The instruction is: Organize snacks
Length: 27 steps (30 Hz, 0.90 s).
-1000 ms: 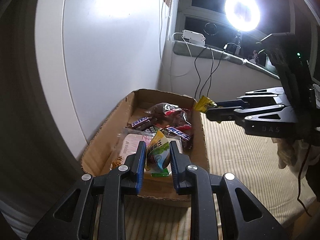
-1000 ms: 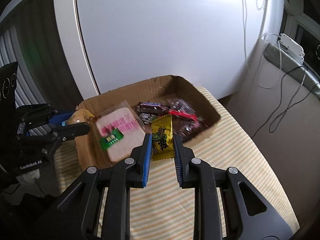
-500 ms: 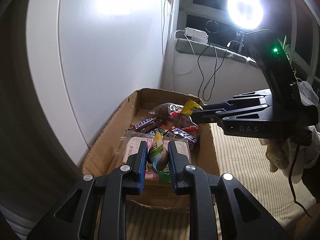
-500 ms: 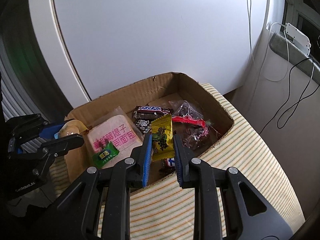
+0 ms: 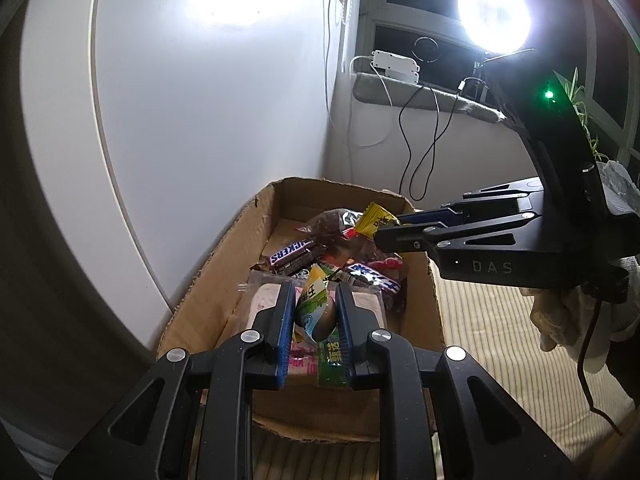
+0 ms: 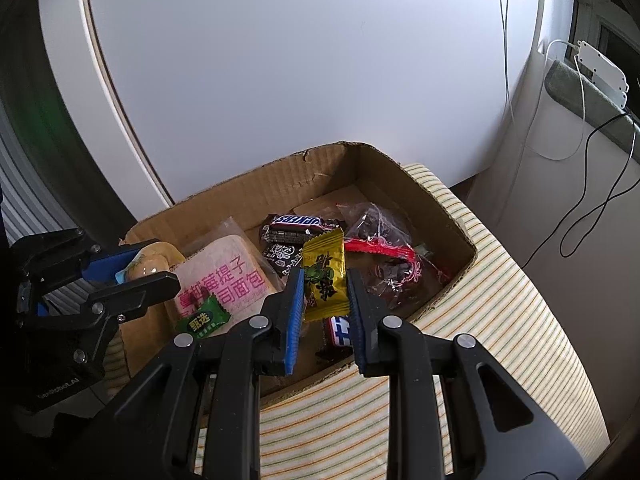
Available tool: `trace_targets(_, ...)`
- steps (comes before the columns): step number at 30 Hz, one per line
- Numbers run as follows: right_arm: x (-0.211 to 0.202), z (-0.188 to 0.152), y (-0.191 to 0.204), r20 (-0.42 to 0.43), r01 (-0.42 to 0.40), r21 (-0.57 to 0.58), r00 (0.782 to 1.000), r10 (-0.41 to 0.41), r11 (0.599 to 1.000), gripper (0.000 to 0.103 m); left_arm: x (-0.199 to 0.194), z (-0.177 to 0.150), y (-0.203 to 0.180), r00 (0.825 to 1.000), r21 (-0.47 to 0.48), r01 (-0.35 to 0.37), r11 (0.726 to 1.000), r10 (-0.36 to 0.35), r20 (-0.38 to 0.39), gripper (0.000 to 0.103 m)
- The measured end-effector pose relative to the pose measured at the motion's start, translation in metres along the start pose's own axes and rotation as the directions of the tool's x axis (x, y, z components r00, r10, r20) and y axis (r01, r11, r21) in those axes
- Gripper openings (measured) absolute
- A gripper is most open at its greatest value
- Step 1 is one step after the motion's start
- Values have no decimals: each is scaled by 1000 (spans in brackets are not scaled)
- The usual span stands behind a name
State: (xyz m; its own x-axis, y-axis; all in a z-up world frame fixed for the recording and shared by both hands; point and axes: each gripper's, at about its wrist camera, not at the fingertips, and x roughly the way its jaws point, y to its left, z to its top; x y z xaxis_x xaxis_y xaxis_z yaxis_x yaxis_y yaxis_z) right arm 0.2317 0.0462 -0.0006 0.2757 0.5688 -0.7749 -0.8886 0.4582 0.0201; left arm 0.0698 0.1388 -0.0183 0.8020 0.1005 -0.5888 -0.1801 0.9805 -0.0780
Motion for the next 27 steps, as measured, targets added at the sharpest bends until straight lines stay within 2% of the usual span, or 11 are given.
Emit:
trace_targets(8,0,2,0,2,12,3,1000,-12,1000,24,-1,2,1,1000,-5,-17,1000,17,-1,19)
trace_targets(12,-1,3,-1,9,23,7,1000,-23,1000,42,-2,4,2,1000,-7,-21,1000,21,5,27)
trace_targets(14,-3,3,-1,13,22,8,1000,-22,1000,44,-3,5,3,1000,-9,-22,1000,22,7,27)
trace_targets(16,-5,4,-1,14,24,9,1000,-24,1000,49,-3,5,3,1000,-8,-23,1000,23,8,33)
trace_targets(18,-7,4,1,19,31,7,999,-31,1000,57,-5,4,3,1000,-8,-28,1000,28,13,45)
trace_targets(22,-13,3,1,38,43,12,998,-43,999,73,-8,3,2,1000,-4,-28,1000,29,13,47)
trace_targets(24,-17,2,-1,48,50,25,998,-51,998,78,-10,3,2,999,-6,-30,1000,30,14,55)
trace_targets(27,-24,1,-4,64,50,42,997,-52,998,80,-12,3,3,999,-9,-30,999,30,16,56)
